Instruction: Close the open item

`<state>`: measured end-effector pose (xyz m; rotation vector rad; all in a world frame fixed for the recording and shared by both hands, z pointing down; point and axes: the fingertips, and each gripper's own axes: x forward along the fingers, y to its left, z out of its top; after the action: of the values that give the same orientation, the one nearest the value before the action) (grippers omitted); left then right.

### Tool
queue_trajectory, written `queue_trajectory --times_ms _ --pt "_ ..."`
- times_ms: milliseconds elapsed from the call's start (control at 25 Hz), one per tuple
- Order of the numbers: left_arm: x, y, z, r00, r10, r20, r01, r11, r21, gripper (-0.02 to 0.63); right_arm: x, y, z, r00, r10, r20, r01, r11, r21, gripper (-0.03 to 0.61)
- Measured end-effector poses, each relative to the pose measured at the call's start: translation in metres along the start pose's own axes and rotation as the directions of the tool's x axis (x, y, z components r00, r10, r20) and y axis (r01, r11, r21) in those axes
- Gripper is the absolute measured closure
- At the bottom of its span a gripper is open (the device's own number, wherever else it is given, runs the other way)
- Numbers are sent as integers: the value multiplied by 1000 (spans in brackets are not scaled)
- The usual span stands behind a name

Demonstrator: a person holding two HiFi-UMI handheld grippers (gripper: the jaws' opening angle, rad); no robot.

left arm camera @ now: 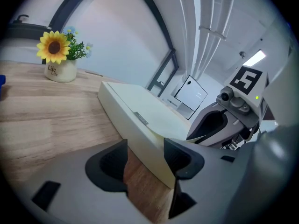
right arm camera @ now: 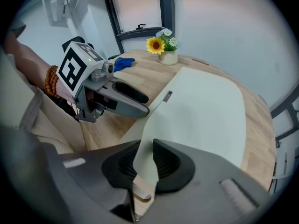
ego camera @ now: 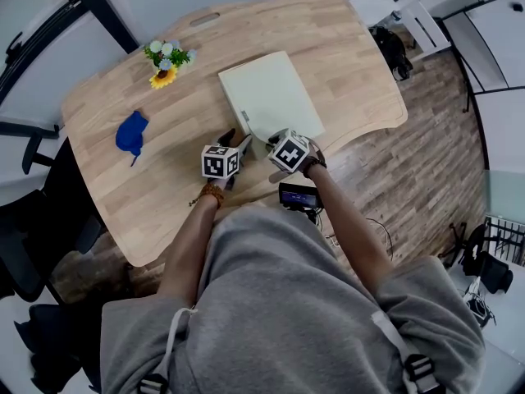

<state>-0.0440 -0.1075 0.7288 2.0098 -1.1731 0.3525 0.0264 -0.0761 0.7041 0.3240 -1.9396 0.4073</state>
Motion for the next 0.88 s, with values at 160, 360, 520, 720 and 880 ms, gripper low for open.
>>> queue_trajectory --times_ms 160,360,520,720,880 --pt "0 0 0 1000 -4 3 4 1000 3 377 2 1 1 1000 3 0 -3 1000 -1 514" --pt "0 0 -1 1000 -6 3 6 1000 -6 377 5 3 1 1000 5 -8 -5 1000 2 511" --pt "1 0 -1 1000 -7 1 7 1000 -13 377 7 4 1 1000 8 -23 -9 1000 -7 508" --pt "0 1 1 1000 -18 11 18 999 -43 377 10 4 0 999 13 -30 -13 1000 -11 503" --pt "-1 29 29 992 33 125 -3 971 -239 377 11 4 1 999 12 -31 -12 1000 -12 500"
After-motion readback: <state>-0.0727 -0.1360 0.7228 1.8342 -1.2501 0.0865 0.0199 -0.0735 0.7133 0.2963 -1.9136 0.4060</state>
